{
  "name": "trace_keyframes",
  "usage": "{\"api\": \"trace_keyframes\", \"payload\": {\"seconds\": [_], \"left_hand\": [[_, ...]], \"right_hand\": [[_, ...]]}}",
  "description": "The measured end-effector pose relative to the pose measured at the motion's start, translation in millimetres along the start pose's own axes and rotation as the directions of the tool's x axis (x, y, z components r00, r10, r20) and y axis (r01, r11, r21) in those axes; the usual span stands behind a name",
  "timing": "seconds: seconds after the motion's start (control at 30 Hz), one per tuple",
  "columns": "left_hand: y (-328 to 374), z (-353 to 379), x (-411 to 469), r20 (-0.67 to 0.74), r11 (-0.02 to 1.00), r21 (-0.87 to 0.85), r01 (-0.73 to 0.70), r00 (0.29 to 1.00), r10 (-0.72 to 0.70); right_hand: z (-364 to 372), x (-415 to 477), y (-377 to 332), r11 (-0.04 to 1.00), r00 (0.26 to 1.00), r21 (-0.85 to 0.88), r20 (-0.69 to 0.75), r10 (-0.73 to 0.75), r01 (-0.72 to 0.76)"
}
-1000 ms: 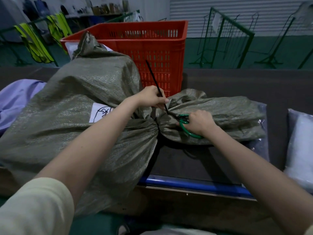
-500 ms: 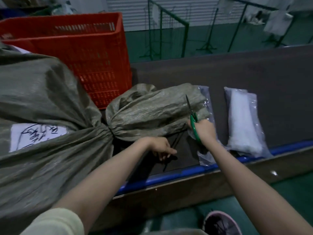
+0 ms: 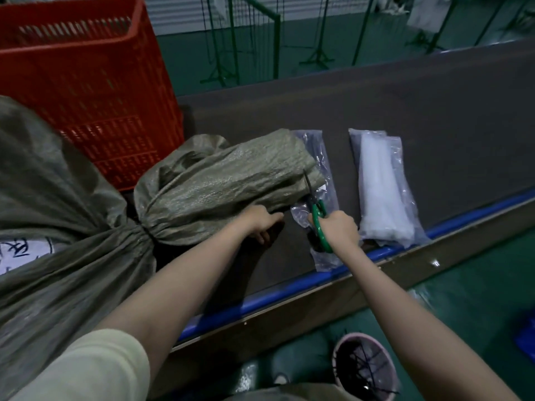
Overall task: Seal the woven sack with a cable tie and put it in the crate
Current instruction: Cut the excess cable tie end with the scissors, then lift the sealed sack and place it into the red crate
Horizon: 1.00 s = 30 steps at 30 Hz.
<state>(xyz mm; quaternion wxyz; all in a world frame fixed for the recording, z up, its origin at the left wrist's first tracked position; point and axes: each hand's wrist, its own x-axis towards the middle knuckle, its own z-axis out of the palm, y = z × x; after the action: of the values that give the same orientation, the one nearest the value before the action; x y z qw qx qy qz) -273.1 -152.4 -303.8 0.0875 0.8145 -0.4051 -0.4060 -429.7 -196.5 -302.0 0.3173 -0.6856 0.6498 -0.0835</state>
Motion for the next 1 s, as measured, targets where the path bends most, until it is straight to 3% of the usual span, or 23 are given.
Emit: {"api": "trace_keyframes", "payload": {"seconds": [0.17,0.33,0.47,0.53,0.63,0.77,0.83,0.93,1.0], "left_hand": [[-2,-28,6,-0.295,0.999,0.018,-0.050,0.954,0.053],[-5,-55,4,-0.378,0.991,-0.105,-0.087,0.925,0.041],[-10,-68,-3,-0.418,0.972,-0.186,-0.141,0.907,0.052],[-13,-73,-8,-0.413,0.954,-0.203,-0.222,0.902,0.122],[-19,-81,-16,-0.299,0.966,-0.086,-0.244,0.931,0.208],[-28,-93,-29,0.014,0.972,-0.080,-0.221,0.975,0.222],[-30,-102,-41,0.097,0.971,-0.070,-0.229,0.967,0.236],[-39,-128,-64,0.066,0.954,-0.131,-0.269,0.958,0.279],[-54,-150,-78,-0.047,0.950,-0.119,-0.288,0.958,0.284]], "right_hand": [[10,-7,4,0.997,0.998,-0.049,0.026,0.063,-0.062],[24,-17,-14,0.977,0.976,-0.215,0.215,0.039,0.008],[36,-12,-35,0.970,0.977,-0.226,0.211,-0.037,0.086],[43,-11,-41,0.963,0.978,-0.247,0.202,-0.057,0.108],[50,-12,-47,0.945,0.977,-0.286,0.183,-0.108,0.158],[55,-17,-59,0.877,0.972,-0.421,0.142,-0.188,0.232],[56,-23,-69,0.865,0.963,-0.422,0.133,-0.235,0.270],[64,-41,-94,0.876,0.889,-0.256,0.328,-0.319,0.409],[73,-60,-110,0.894,0.769,-0.098,0.556,-0.315,0.437]]}}
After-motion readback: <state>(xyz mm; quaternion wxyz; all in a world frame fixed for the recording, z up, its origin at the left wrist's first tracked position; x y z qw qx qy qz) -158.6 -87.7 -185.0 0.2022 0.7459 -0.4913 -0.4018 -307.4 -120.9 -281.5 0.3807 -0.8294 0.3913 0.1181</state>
